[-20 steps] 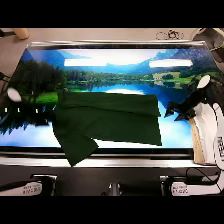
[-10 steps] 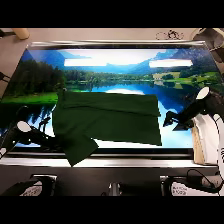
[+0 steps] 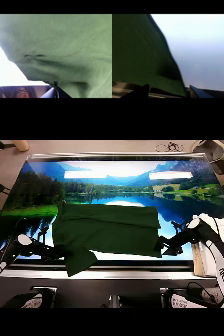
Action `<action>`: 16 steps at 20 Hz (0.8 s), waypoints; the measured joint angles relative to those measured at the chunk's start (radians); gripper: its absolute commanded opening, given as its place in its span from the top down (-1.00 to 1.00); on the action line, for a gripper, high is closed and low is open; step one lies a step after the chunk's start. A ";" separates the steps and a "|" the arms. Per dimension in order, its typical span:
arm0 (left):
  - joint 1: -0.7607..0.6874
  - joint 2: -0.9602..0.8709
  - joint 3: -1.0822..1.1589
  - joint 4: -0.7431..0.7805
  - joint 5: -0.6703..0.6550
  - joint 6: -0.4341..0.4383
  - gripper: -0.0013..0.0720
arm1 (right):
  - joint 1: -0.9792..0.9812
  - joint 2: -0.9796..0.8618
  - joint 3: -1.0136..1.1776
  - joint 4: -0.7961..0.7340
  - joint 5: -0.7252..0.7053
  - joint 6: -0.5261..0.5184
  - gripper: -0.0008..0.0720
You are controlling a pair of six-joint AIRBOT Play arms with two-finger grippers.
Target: Fold the shirts.
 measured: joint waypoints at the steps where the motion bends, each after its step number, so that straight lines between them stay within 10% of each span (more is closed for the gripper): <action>1: 0.000 0.006 0.000 -0.001 0.003 0.000 0.87 | 0.000 0.001 -0.015 0.023 -0.008 -0.004 -0.27; 3: -0.001 0.014 0.001 -0.002 0.008 0.000 0.88 | 0.000 0.001 -0.039 0.048 -0.037 -0.013 0.29; 4: -0.001 0.016 0.003 -0.002 0.013 0.000 0.88 | 0.000 0.000 -0.047 0.052 -0.049 -0.019 0.92; 16: -0.010 -0.162 0.581 0.042 0.033 0.051 0.88 | 0.062 -0.117 0.436 0.053 -0.177 -0.002 0.92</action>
